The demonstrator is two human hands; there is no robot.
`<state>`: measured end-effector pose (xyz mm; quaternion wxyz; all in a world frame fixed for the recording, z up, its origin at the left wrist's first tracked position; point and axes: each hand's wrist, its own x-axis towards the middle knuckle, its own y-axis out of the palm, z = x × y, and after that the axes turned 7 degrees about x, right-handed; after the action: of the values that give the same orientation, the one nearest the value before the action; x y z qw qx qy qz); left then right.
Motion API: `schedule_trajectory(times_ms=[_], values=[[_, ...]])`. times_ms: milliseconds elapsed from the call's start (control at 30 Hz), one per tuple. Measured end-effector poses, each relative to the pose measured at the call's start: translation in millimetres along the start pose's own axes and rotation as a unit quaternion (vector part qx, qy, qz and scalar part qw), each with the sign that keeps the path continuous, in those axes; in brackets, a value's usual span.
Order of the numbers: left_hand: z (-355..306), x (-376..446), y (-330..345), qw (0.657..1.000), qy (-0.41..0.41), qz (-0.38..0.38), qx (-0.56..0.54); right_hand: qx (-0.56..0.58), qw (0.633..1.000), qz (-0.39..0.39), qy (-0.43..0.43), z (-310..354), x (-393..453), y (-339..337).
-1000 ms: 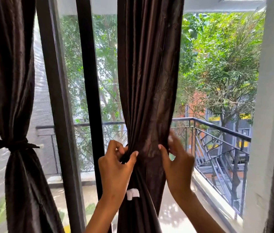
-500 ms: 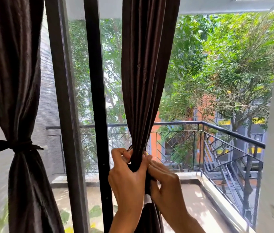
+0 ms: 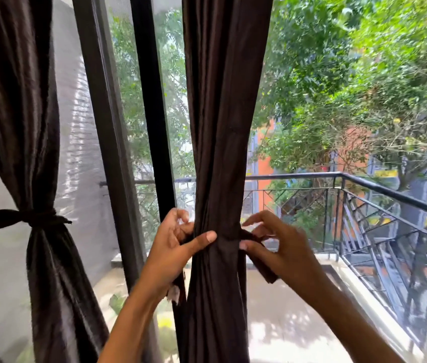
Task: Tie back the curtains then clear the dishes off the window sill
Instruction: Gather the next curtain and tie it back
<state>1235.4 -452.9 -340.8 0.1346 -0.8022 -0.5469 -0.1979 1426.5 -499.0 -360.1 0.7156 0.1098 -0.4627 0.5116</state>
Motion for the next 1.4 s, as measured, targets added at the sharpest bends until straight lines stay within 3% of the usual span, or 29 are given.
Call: schedule_trajectory(times_ms=[67, 100, 200, 300, 367, 467, 567, 733, 900, 1033, 1167, 1233, 1333, 1400], values=[[4.5, -1.6, 4.5, 0.994, 0.029, -0.074, 0.068, -0.073, 0.994, -0.08, 0.011, 12.3, 0.0, -2.1], [8.4, -2.5, 8.9, 0.984, 0.053, -0.127, 0.117, -0.057, 0.993, -0.097, 0.034, 19.0, 1.2, -2.3], [16.1, -10.7, 28.6, 0.925, 0.118, -0.262, 0.25, 0.148, 0.98, -0.068, 0.117, 37.4, 3.9, 2.9], [14.4, -25.1, 41.1, 0.883, 0.197, -0.277, 0.325, 0.3, 0.938, -0.058, 0.164, 48.3, 4.1, 12.9], [13.3, -32.9, 44.2, 0.882, 0.225, -0.253, 0.328, 0.322, 0.93, -0.079, 0.158, 46.7, 1.7, 16.0], [5.0, -39.1, 43.6, 0.909, 0.216, -0.207, 0.288, 0.248, 0.958, -0.082, 0.116, 39.3, -2.9, 16.5], [-3.6, -36.1, 41.4, 0.911, 0.194, -0.213, 0.294, 0.196, 0.975, -0.063, 0.088, 32.6, -6.9, 15.8], [-11.8, -24.7, 34.9, 0.965, 0.058, -0.196, 0.164, 0.082, 0.996, -0.017, -0.022, 22.6, -21.6, 19.9], [-11.0, -18.9, 36.8, 0.969, 0.051, -0.188, 0.15, -0.126, 0.982, -0.077, -0.121, 11.9, -36.0, 28.8], [-0.2, -15.8, 35.8, 0.959, 0.084, -0.193, 0.191, -0.118, 0.973, -0.064, -0.187, -5.3, -30.1, 20.6], [10.0, -18.7, 35.5, 0.915, 0.175, -0.212, 0.296, -0.041, 0.98, 0.02, -0.195, -12.0, -10.1, -4.1], [12.4, -22.8, 37.1, 0.86, 0.258, -0.222, 0.381, -0.022, 0.979, 0.047, -0.196, -13.1, 0.1, -12.5], [20.9, -26.1, 35.6, 0.765, 0.357, -0.231, 0.484, -0.072, 0.967, -0.046, -0.239, -7.5, 12.5, -19.0], [25.1, -26.4, 34.2, 0.733, 0.412, -0.206, 0.501, -0.1, 0.951, -0.128, -0.264, -1.0, 18.4, -21.0]])
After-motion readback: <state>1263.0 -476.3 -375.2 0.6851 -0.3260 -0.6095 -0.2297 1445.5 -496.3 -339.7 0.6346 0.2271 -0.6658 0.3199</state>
